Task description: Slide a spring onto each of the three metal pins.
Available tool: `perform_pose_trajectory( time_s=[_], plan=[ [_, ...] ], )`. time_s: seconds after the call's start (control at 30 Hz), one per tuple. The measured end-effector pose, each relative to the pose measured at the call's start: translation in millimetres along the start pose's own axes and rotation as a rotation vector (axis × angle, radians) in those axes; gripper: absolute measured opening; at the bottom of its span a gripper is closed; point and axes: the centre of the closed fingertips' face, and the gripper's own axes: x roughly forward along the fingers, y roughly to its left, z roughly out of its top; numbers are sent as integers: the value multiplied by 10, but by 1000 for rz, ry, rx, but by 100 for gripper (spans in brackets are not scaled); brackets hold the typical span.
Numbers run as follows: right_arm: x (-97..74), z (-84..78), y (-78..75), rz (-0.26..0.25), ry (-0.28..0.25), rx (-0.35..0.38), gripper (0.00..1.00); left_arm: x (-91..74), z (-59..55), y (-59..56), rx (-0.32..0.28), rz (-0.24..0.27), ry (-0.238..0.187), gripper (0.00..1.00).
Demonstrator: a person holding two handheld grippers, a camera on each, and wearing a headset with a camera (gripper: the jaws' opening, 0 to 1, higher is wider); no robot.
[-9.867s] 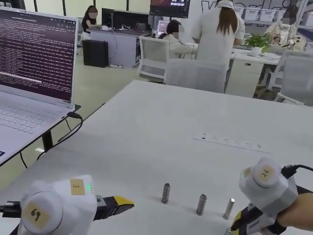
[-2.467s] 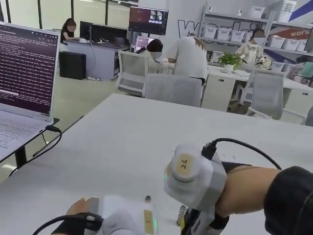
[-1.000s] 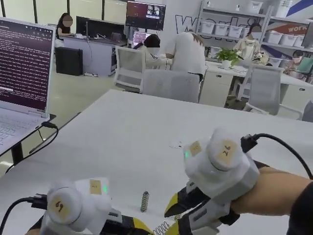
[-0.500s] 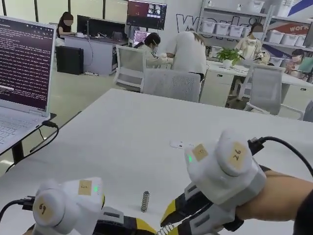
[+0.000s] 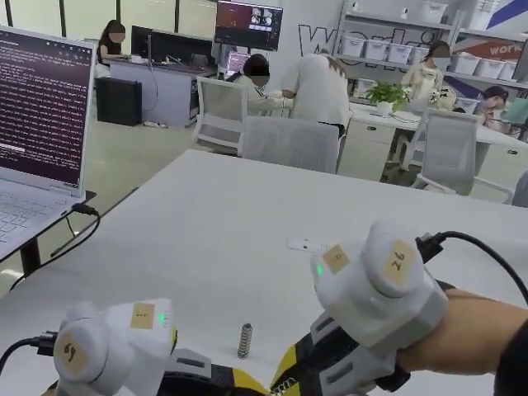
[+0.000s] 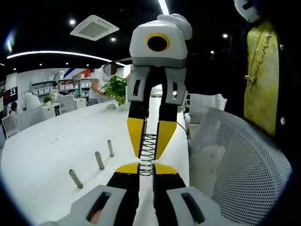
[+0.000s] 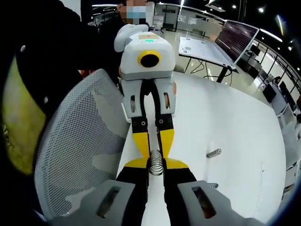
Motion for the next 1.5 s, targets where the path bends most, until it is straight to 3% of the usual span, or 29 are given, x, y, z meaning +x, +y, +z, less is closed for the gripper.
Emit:
perform_pose_trajectory(
  time_s=[0.3, 0.5, 0.83, 0.93, 1.5],
  plan=[
    [23, -48, 18, 16, 58, 13, 8, 23, -67, -6, 51, 2, 52, 6],
    [14, -36, 10, 19, 61, 28, 8, 63, -116, -34, 89, -6, 84, 6],
    [43, -42, 38, 33, 65, 33, 9, 63, -129, -18, 59, -5, 88, 2],
    [60, -37, 34, 33, 58, 30, 10, 59, -69, -3, 29, -2, 55, 1],
    [51, -50, 21, 37, 69, 29, 8, 80, -47, -14, 27, -6, 40, 2]
  ],
)
